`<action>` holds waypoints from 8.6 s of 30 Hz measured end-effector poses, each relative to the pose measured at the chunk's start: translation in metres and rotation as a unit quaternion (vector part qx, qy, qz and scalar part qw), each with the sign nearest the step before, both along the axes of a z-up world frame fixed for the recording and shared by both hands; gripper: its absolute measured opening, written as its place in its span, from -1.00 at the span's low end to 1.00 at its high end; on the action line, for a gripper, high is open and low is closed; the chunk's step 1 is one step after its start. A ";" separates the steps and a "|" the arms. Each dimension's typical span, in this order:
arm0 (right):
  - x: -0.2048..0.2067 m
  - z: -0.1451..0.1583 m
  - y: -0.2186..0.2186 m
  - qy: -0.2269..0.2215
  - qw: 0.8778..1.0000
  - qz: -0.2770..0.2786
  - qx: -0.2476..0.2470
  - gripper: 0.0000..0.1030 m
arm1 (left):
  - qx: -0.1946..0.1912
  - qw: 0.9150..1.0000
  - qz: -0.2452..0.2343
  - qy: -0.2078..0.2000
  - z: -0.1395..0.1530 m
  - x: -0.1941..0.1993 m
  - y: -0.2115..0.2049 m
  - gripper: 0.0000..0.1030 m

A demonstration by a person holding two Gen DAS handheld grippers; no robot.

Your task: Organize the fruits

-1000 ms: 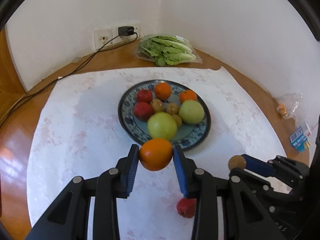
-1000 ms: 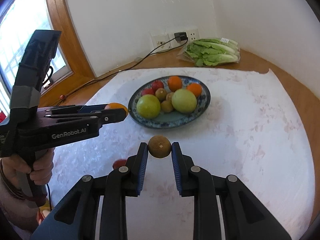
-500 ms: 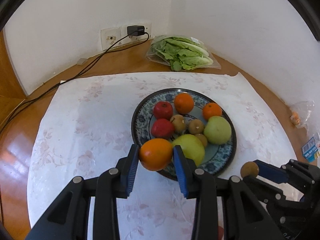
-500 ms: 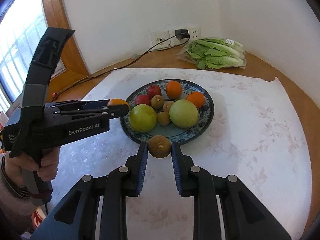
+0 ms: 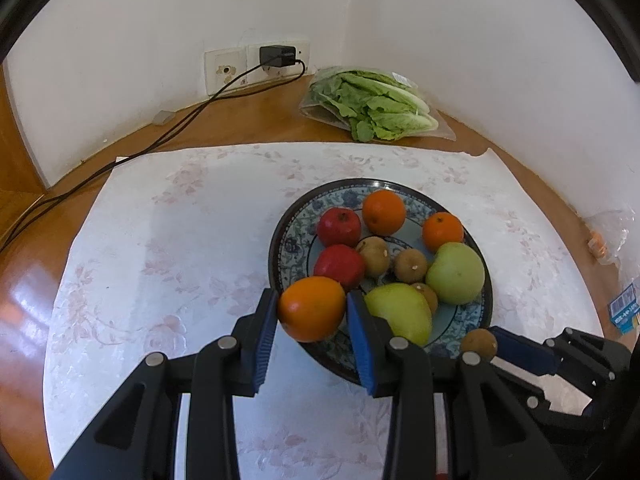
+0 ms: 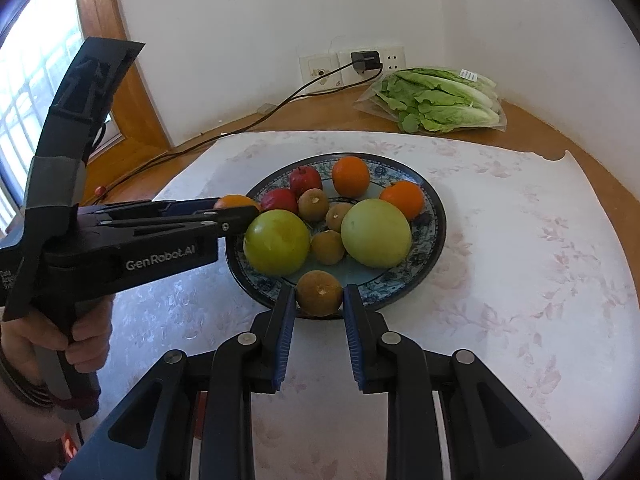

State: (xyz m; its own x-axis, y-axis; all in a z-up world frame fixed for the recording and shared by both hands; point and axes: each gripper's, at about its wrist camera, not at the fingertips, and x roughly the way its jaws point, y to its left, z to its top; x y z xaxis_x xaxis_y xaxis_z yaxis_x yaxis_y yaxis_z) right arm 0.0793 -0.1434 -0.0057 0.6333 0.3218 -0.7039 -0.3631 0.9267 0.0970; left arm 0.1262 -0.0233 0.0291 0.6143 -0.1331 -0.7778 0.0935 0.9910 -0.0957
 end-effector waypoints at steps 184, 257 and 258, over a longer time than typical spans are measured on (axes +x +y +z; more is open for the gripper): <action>-0.024 0.000 -0.034 0.020 0.998 -0.053 0.012 -0.02 | -0.004 1.000 -0.019 -0.019 0.018 0.019 -0.044 -0.37; -0.017 -0.001 -0.040 -0.007 0.996 -0.093 -0.001 0.94 | 0.044 0.997 0.058 0.032 -0.008 -0.063 -0.014 0.98; -0.017 -0.001 -0.039 -0.007 0.996 -0.093 -0.001 0.94 | 0.044 0.997 0.058 0.032 -0.008 -0.063 -0.014 0.98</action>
